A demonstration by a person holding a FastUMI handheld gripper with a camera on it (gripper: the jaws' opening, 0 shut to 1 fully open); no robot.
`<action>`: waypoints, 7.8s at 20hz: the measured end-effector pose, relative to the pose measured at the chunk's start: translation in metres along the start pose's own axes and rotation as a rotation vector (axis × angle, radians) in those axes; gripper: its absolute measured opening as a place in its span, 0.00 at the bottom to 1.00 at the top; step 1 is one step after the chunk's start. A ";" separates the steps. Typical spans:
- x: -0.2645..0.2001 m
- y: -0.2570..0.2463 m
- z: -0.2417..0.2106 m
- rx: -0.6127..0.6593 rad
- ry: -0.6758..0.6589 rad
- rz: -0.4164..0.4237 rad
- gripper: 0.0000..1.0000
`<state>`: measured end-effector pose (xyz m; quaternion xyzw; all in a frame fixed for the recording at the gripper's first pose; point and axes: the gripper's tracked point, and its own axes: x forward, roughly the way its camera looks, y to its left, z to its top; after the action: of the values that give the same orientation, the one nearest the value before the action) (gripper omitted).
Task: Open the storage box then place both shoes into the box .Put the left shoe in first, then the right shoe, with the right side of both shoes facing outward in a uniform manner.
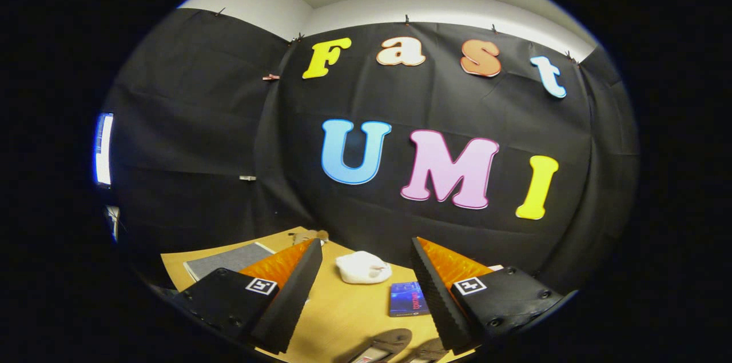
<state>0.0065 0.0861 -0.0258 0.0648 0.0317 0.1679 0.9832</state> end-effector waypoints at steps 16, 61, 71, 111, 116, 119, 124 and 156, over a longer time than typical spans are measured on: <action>0.072 0.099 -0.203 0.977 0.528 0.530 0.96; 0.110 0.269 -0.042 0.970 0.442 0.795 0.07; 0.149 0.366 -0.028 0.845 0.421 0.848 0.17; 0.012 0.085 -0.171 0.176 0.489 0.076 0.98; -0.037 0.012 -0.257 0.175 0.632 -0.150 0.98; -0.058 -0.014 -0.300 0.190 0.711 -0.223 0.98; -0.063 -0.043 -0.362 0.158 0.821 -0.261 0.90; 0.020 0.023 -0.229 0.347 0.648 -0.268 0.05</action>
<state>-0.0017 0.1412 -0.2497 0.1692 0.3767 0.0421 0.9098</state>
